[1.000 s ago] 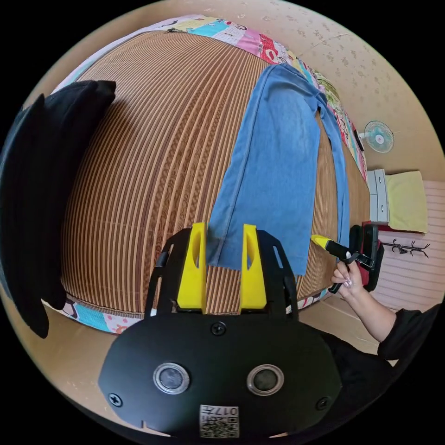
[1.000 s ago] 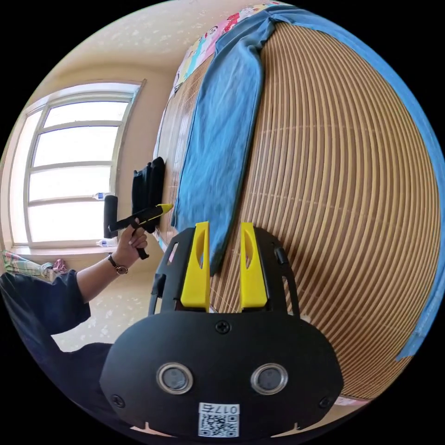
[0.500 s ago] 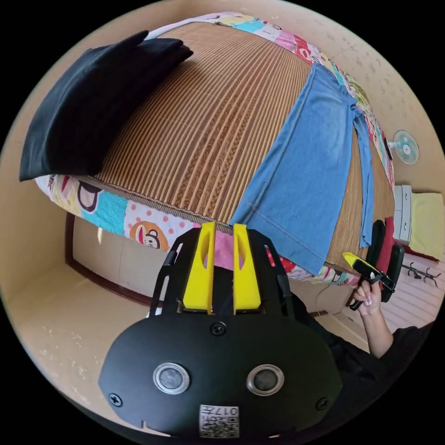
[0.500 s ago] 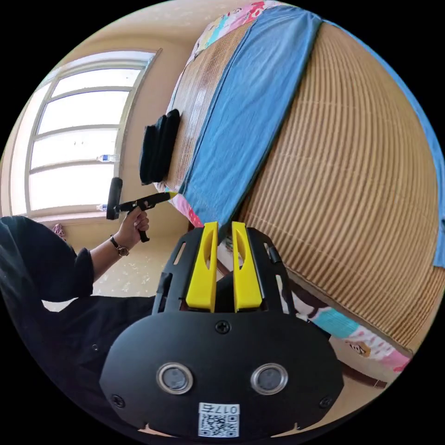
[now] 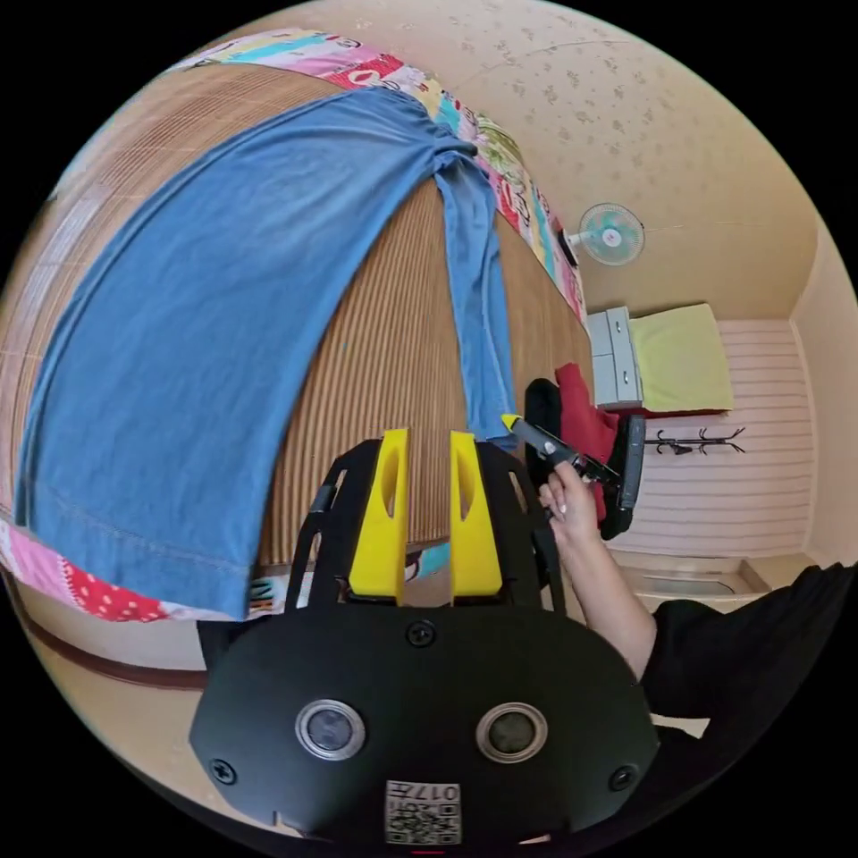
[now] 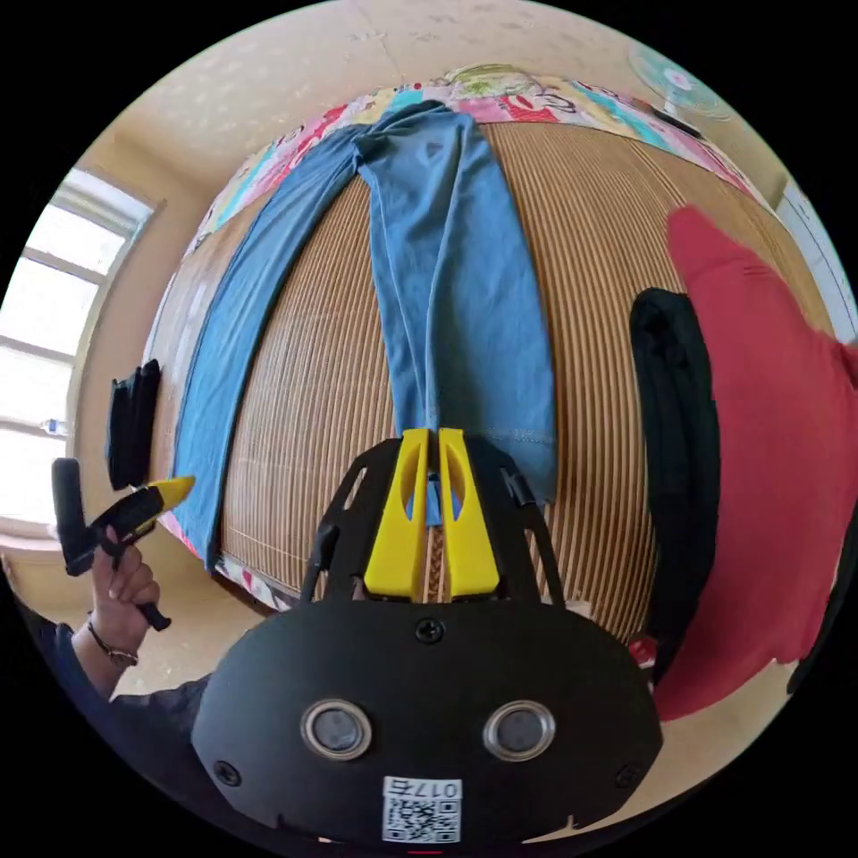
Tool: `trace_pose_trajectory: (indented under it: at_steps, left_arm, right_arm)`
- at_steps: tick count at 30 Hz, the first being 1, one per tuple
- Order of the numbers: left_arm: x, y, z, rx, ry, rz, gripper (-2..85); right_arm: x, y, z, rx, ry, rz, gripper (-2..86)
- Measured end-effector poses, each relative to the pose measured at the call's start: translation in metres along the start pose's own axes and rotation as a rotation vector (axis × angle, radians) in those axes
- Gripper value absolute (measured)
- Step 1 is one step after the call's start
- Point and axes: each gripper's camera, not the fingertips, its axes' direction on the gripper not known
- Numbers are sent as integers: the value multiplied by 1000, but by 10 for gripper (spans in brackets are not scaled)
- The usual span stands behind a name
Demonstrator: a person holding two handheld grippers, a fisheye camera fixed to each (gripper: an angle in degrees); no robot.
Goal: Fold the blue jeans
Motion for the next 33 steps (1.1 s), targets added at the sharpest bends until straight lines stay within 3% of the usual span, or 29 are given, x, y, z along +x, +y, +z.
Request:
trace_pose_trajectory:
  at_steps: [2,4,7,9,11,12,14,17,23,29,31,33]
  left_arm:
    - [11,-9,17,-30,26,3,85]
    - [18,-18,37,-57,21,11,105]
    - [21,-30,77,-112,-46,2,117]
    - [18,-32,102,-162,-191,-55,117]
    - [26,-29,99,-148,-320,-22,50]
    - [28,-29,104,-232,-325,32,28]
    - [25,-20,96,-290,-302,53,9]
    - [18,4,47,-238,-228,60,-1]
    - [-27,42,-3,-216,-278,-68,0]
    - [-17,27,-51,36,-212,-147,84]
    - [7,10,-49,7,-90,-64,90]
    - [37,-15,-21,-202,61,6,133]
  right_arm:
    - [45,33,-57,131,-238,172,30]
    - [78,64,-86,209,-314,300,28]
    - [107,95,-120,231,-193,334,26]
    - [116,101,-131,205,-116,317,25]
    - [124,104,-140,136,-27,300,25]
    - [126,104,-141,120,-9,295,25]
    - [130,112,-148,66,48,261,25]
    - [133,133,-162,19,69,208,25]
    - [149,203,-140,-129,-53,203,25]
    - [146,245,-162,-43,-19,125,25]
    - [133,255,-178,-15,38,59,25]
    - [110,261,-191,-5,95,-42,25]
